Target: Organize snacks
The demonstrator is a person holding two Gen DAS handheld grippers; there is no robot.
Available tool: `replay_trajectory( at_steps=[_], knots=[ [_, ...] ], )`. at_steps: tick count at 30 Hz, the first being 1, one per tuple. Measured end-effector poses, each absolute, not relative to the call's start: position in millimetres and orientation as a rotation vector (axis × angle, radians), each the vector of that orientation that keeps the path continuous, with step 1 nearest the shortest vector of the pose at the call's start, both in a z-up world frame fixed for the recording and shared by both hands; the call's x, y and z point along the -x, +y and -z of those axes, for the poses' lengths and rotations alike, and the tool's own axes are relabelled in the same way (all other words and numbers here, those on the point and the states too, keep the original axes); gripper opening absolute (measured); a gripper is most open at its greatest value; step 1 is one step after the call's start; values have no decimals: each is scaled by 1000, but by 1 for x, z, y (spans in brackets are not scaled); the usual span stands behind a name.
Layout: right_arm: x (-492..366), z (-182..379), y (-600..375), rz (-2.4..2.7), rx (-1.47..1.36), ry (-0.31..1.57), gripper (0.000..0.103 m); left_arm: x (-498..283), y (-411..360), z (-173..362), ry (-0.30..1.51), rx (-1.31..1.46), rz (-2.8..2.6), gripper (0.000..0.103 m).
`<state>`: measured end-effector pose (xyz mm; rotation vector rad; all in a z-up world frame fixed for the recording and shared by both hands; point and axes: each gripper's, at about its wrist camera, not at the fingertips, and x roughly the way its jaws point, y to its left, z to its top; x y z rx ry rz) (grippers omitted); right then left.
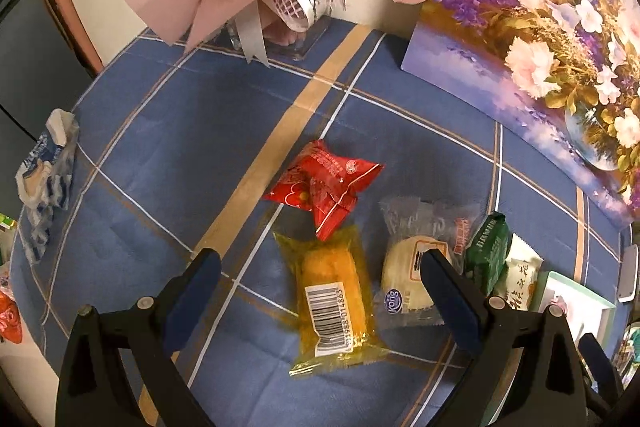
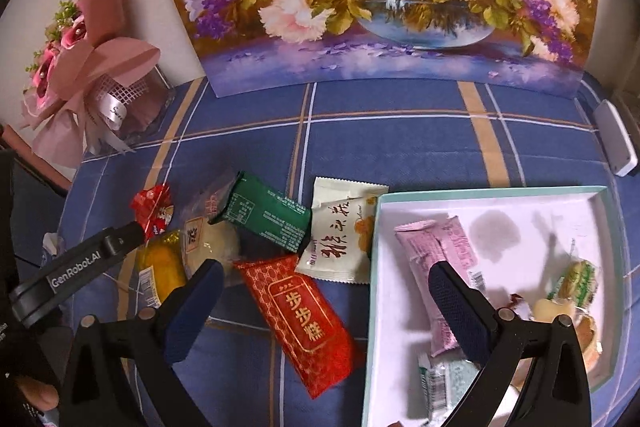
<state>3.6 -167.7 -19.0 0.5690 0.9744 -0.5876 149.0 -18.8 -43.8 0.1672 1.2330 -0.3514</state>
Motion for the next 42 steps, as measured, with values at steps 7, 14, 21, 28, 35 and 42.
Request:
replay_trajectory(
  at_steps=[7, 14, 21, 28, 35, 42],
  knots=[
    [-9, 43, -167, 564, -616, 1027, 103, -162, -3, 74, 1336, -92, 337, 100],
    [-12, 62, -162, 549, -637, 1083, 103, -161, -2, 87, 1378, -76, 334, 100],
    [-16, 68, -159, 542, -634, 1101, 103, -154, -11, 101, 1421, -97, 347, 100],
    [-21, 76, -152, 520, -642, 1129, 103, -156, 4, 117, 1487, -35, 309, 100],
    [-28, 81, -143, 528, -588, 1168, 103, -156, 18, 120, 1499, -1, 303, 100],
    [-32, 81, -137, 525, -566, 1184, 103, -149, 35, 113, 1491, 59, 340, 78]
  ],
)
